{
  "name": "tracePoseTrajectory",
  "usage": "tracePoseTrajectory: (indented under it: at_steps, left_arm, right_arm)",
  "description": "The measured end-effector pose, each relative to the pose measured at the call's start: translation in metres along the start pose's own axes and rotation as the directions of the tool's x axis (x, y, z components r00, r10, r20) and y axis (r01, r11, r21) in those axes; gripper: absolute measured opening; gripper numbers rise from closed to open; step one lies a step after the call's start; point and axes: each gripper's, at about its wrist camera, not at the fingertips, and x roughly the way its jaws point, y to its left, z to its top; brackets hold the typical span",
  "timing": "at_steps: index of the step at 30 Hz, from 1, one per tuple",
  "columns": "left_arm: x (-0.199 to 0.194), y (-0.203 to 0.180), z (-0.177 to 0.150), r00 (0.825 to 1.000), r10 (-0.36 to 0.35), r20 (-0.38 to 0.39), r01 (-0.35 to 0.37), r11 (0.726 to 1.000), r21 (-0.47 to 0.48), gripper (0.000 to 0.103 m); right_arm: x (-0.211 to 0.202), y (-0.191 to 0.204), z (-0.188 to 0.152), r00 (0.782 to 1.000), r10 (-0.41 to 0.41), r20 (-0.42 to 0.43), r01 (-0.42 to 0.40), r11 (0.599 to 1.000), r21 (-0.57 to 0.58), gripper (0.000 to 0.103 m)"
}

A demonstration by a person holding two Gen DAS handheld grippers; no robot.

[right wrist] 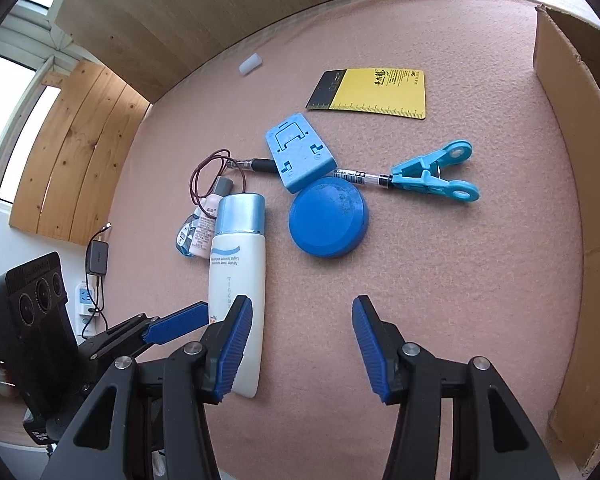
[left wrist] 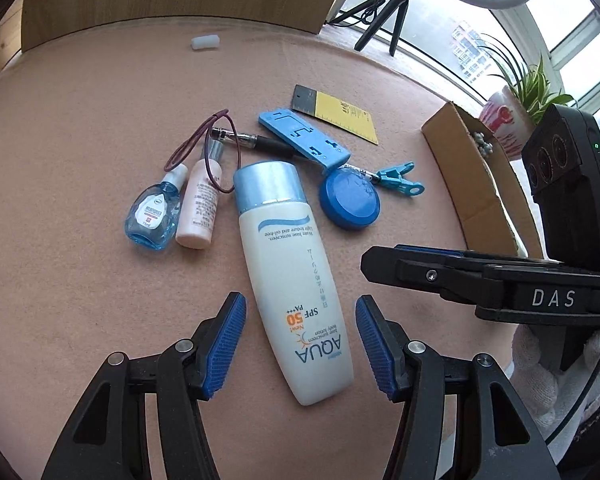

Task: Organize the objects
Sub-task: 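Lower the left gripper onto the white AQUA sunscreen bottle, then grasp the sunscreen bottle with the left gripper and lift it toward the box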

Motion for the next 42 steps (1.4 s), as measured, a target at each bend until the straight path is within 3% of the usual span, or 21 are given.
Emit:
tracePoseTrajectory:
  at_steps: [10, 20, 22, 24, 29, 42]
  left_arm:
    - [0.013, 0.005, 0.014, 0.999, -0.024, -0.031, 0.024, 1.0, 0.018, 0.061]
    - [0.019, 0.007, 0.015, 0.996, -0.075, -0.048, 0.074, 0.997, -0.027, 0.06]
    - [0.019, 0.007, 0.015, 0.996, -0.079, -0.045, 0.078, 0.996, -0.035, 0.059]
    - [0.021, 0.006, 0.015, 0.996, -0.078, -0.047, 0.076, 0.996, -0.04, 0.056]
    - [0.02, 0.005, 0.014, 0.995, -0.091, -0.038, 0.089, 0.994, -0.062, 0.05]
    - [0.0, -0.028, 0.024, 0.99, -0.135, 0.025, 0.136, 0.99, -0.039, 0.05]
  right_arm:
    - [0.025, 0.012, 0.019, 0.998, 0.035, -0.047, -0.035, 0.999, 0.005, 0.049]
    - [0.037, 0.027, 0.023, 0.996, 0.041, -0.079, -0.044, 0.999, -0.032, 0.049]
    - [0.038, 0.029, 0.022, 0.996, 0.04, -0.081, -0.043, 0.998, -0.038, 0.047]
    - [0.039, 0.031, 0.021, 0.995, 0.055, -0.085, -0.058, 0.998, -0.04, 0.038]
    - [0.035, 0.035, 0.021, 0.998, 0.024, -0.064, -0.028, 0.998, -0.062, 0.038]
    - [-0.008, 0.033, 0.014, 0.999, 0.023, 0.032, -0.021, 0.998, -0.061, 0.038]
